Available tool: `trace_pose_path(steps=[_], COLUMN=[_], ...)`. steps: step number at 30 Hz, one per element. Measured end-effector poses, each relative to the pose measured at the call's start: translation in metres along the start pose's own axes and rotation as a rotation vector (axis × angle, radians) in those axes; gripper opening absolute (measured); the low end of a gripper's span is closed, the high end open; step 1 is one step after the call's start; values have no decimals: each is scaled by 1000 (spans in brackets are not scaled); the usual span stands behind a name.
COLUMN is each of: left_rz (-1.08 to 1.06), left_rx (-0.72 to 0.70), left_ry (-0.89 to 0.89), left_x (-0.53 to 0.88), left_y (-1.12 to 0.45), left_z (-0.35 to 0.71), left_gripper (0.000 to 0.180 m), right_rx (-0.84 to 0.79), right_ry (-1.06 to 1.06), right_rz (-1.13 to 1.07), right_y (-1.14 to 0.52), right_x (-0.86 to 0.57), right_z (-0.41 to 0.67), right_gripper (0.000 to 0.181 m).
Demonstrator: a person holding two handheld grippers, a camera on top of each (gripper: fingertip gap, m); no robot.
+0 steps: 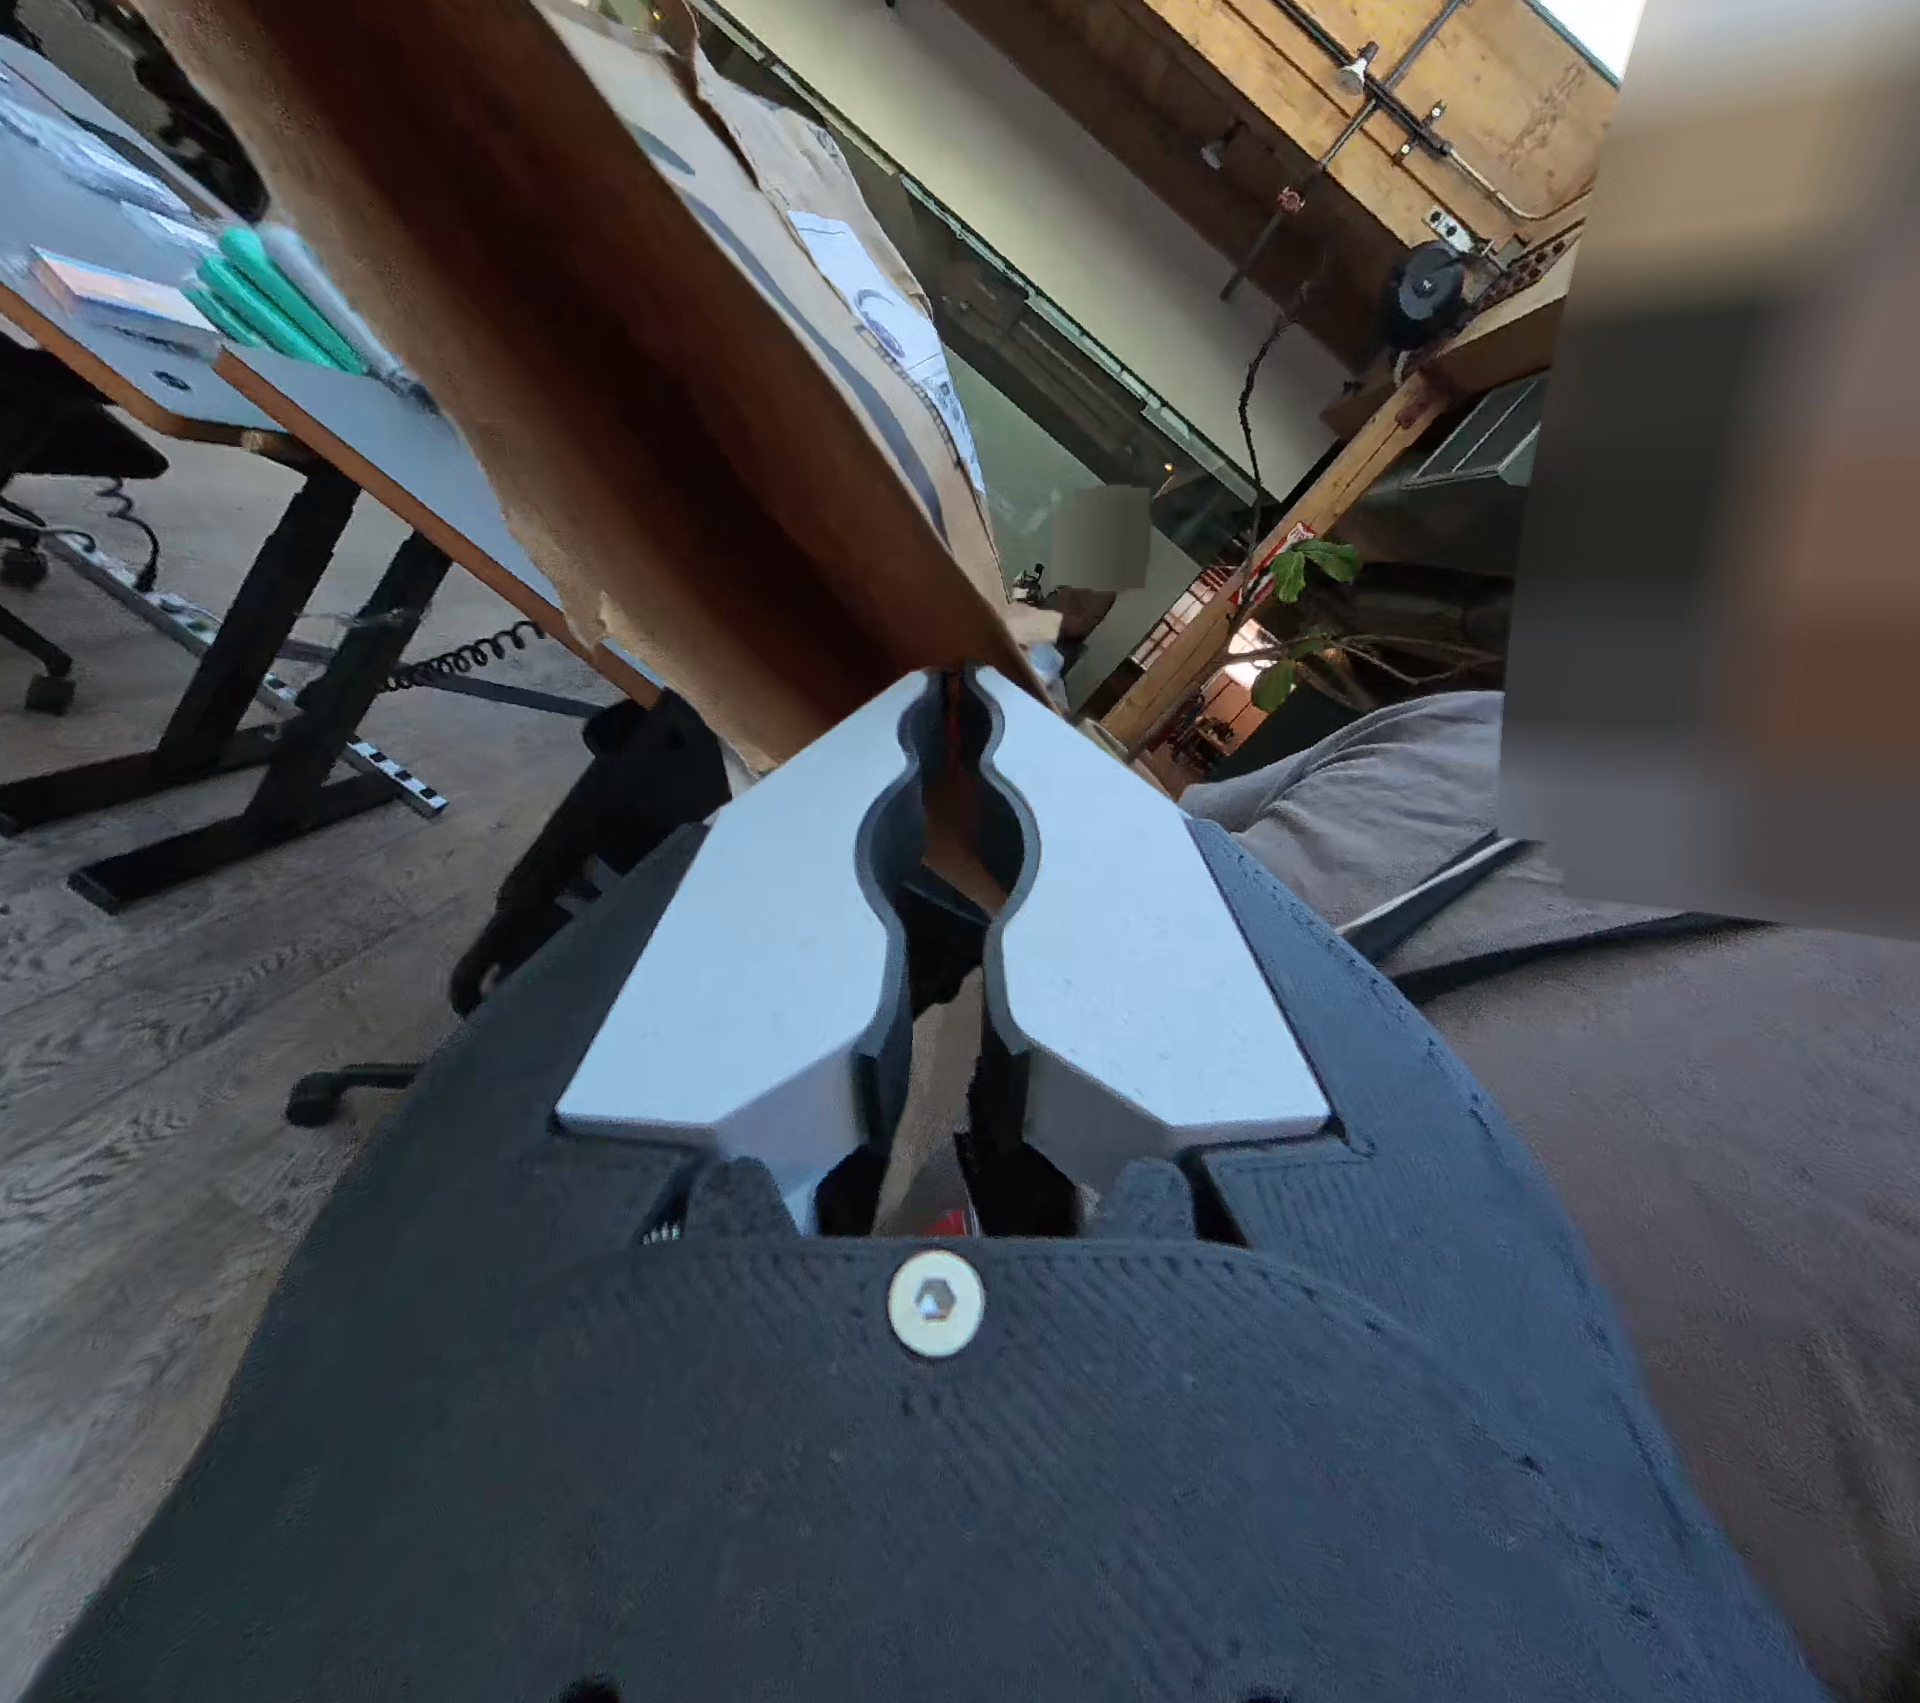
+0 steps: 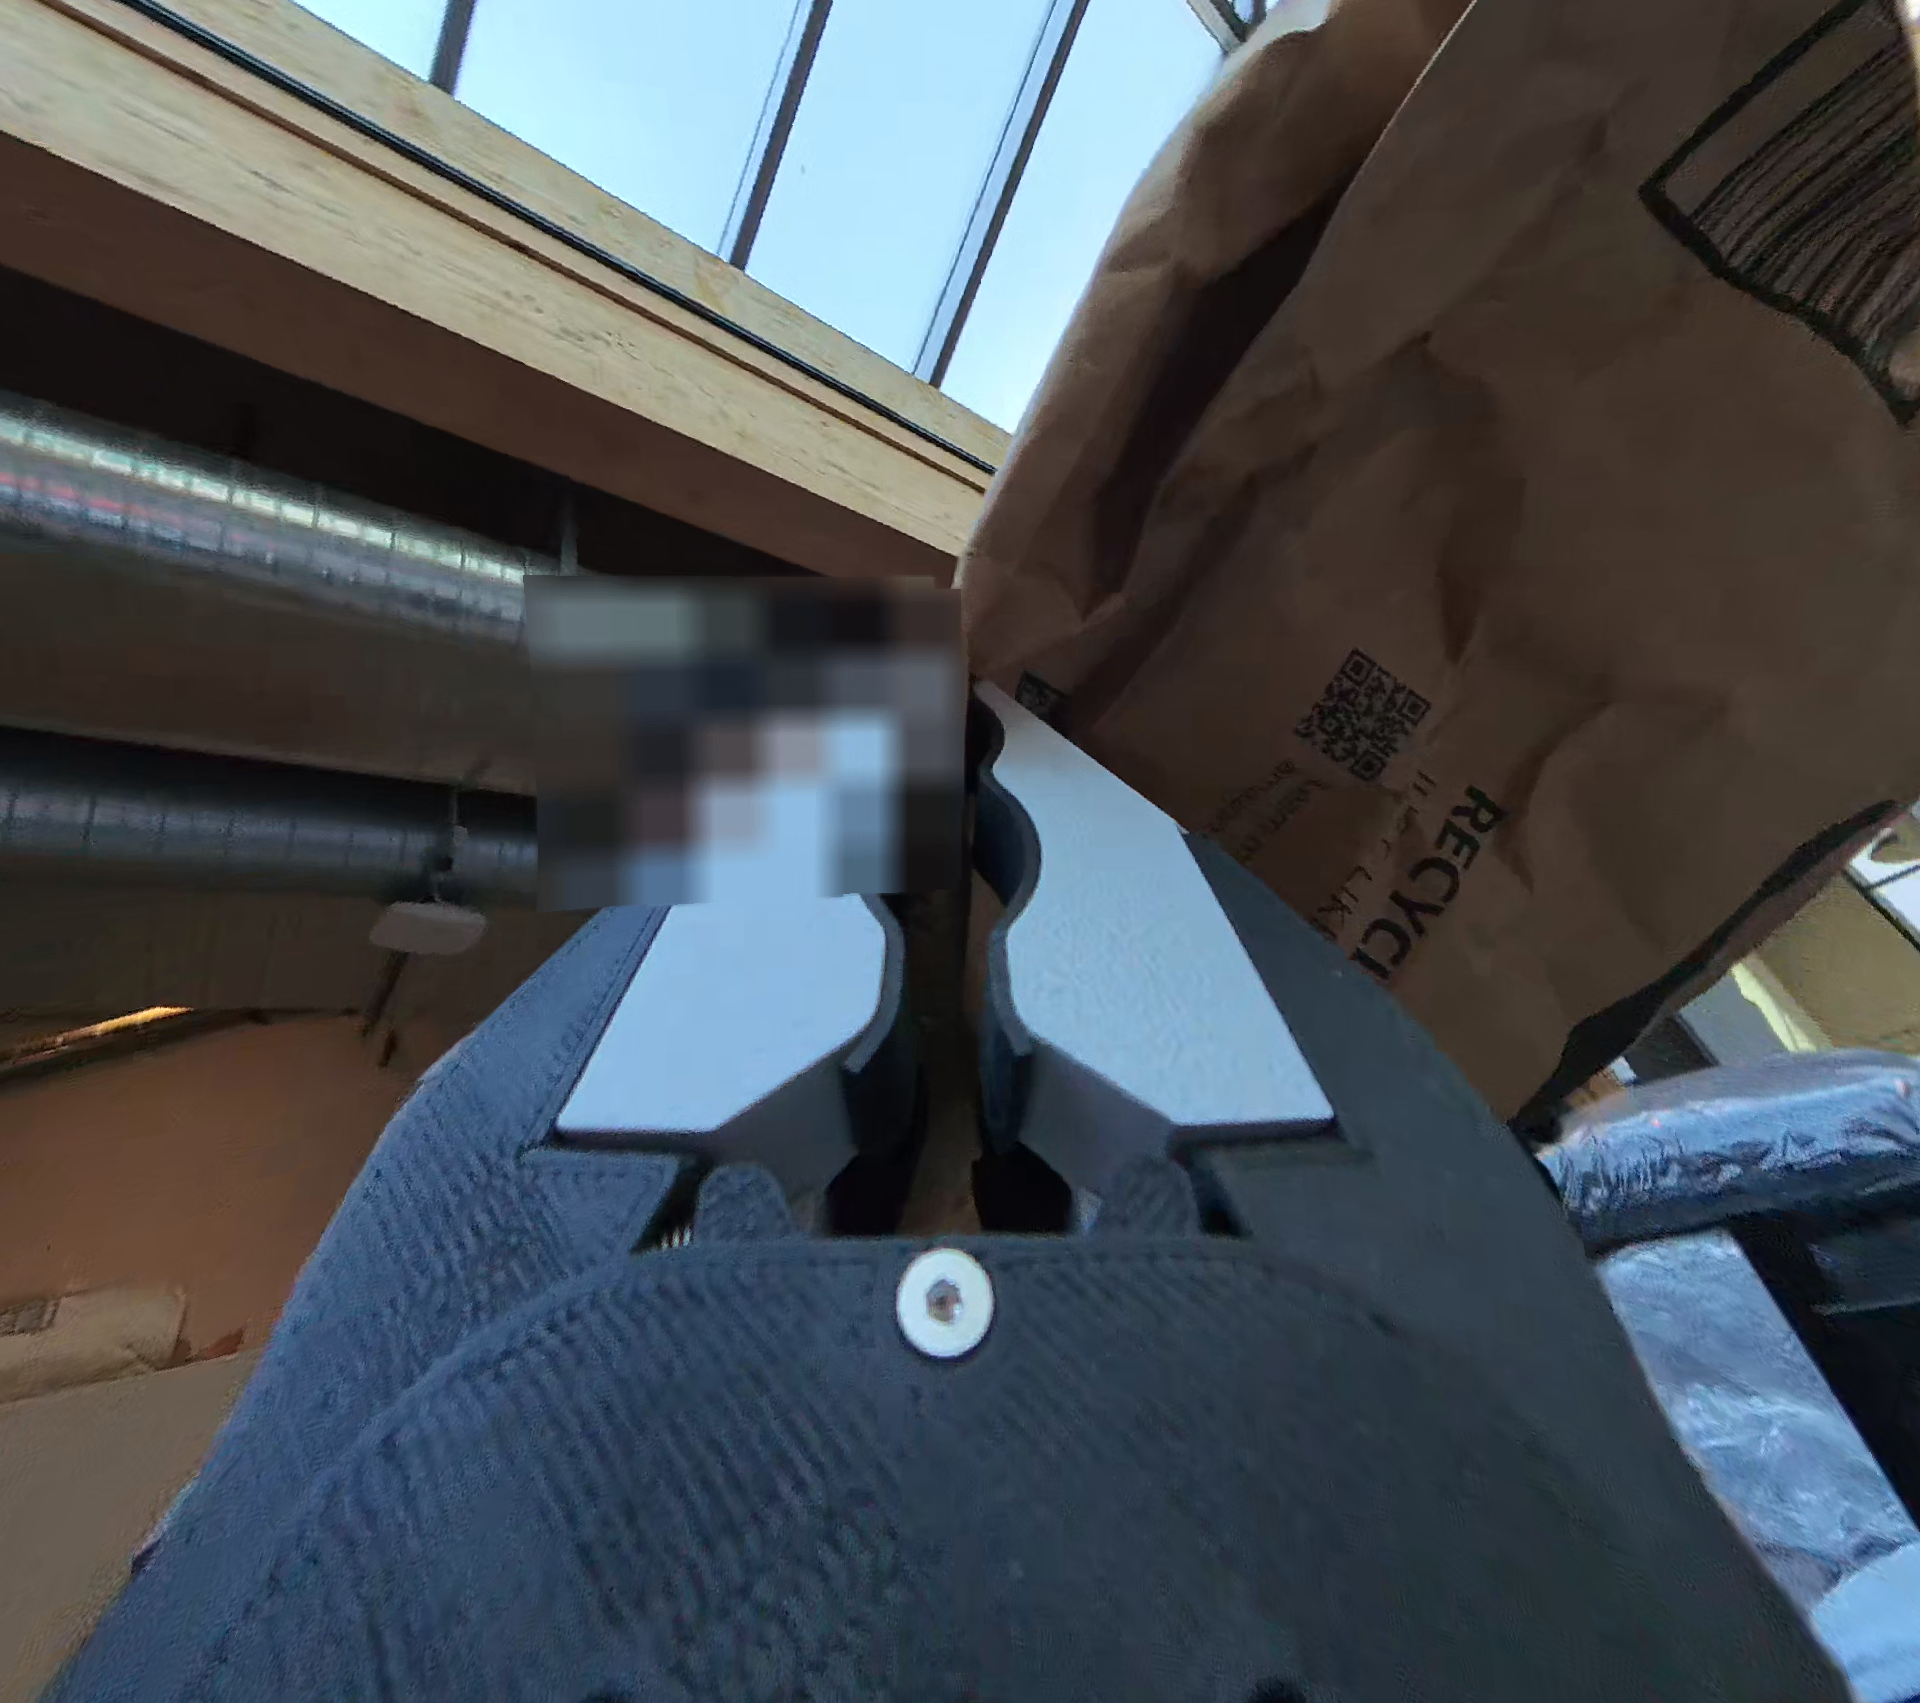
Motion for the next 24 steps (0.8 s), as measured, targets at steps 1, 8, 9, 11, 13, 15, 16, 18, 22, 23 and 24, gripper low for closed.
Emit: trace_pose_path(steps=[1, 8, 9, 11, 13, 15, 16, 18, 22, 23, 24], left_rz=[-2, -57, -52, -17, 55, 134, 184, 204, 35, -18, -72], left_rx=[1, -1, -3, -3, 1, -1, -2, 12, 122, 146, 161], left_ry=[-24, -198, -212, -240, -304, -393, -426, -418, -311, -281, -242], left_x=[7, 55, 65, 86, 110, 136, 152, 184, 235, 243, 250], left_y=[-12, -81, -87, -98, -105, -111, -113, -121, -152, -160, -168], left_z=[17, 143, 163, 205, 245, 285, 305, 342, 401, 411, 420], left_gripper=[4, 35, 43, 58, 68, 77, 81, 87, 82, 80, 78], right_rx=[-3, -28, -33, -48, -50, -41, -36, -40, -45, -62, -77], right_ry=[5, 59, 88, 140, 194, 244, 268, 302, 368, 381, 396], right_rz=[28, 235, 242, 265, 280, 315, 328, 322, 317, 315, 313], right_y=[-5, -18, -18, -17, -18, -20, -21, -22, -12, -8, -3], right_x=[-6, -49, -57, -73, -90, -107, -115, -133, -160, -166, -170], right_z=[21, 155, 168, 191, 210, 223, 226, 232, 244, 247, 250], right_gripper=[0, 0, 0, 0, 0, 0, 0, 0, 0, 0, 0])
Point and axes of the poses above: each gripper's, where its closed fingertips meet, y back along the fingers, z out of its top, x = y × z across the jaws, the point moved 9 cm from there along y, back along the fingers, and after that the axes turned 2 degrees about -x, right-handed, at the moved point
